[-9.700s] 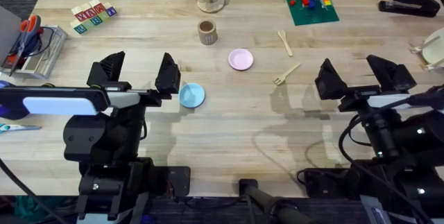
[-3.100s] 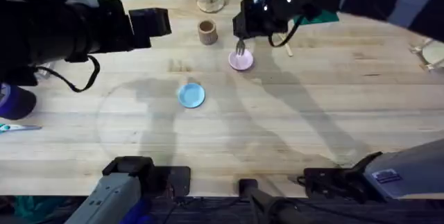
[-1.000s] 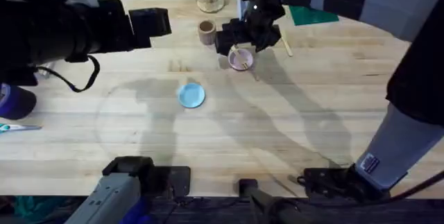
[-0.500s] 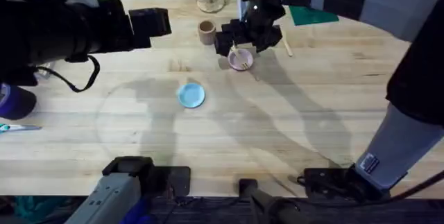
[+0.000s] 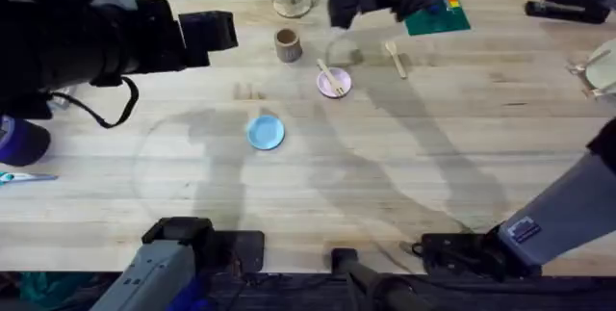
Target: Pick up a utensil and set it on the pink plate, then put the other utensil in the container.
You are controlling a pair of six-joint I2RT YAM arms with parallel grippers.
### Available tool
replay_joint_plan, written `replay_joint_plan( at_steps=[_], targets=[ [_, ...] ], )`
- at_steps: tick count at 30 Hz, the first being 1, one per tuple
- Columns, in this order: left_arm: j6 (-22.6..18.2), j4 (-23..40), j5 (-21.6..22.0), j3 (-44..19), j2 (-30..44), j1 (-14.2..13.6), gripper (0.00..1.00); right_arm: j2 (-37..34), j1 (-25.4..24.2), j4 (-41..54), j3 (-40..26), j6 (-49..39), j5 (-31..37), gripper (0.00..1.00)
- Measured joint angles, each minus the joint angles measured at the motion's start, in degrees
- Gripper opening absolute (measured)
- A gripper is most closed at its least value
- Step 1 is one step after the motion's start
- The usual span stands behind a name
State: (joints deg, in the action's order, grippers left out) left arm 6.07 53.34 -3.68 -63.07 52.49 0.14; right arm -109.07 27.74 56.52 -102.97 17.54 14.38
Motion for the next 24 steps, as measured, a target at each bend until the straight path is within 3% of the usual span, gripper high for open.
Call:
replay_joint_plan(
  at_steps=[8,17,24],
  targets=[
    [0.0,0.0,0.0,0.0,0.0,0.0,0.993,-0.5,-5.6,-0.8,-0.1,0.0,1.4,0.995],
    [0.0,0.0,0.0,0.0,0.0,0.0,0.993,-0.6,-13.8,-3.5,-0.1,-0.7,-5.0,0.995],
    [0.0,0.0,0.0,0.0,0.0,0.0,0.993,-0.9,-14.5,-3.3,-0.1,-1.6,-6.3,0.995]
  ],
)
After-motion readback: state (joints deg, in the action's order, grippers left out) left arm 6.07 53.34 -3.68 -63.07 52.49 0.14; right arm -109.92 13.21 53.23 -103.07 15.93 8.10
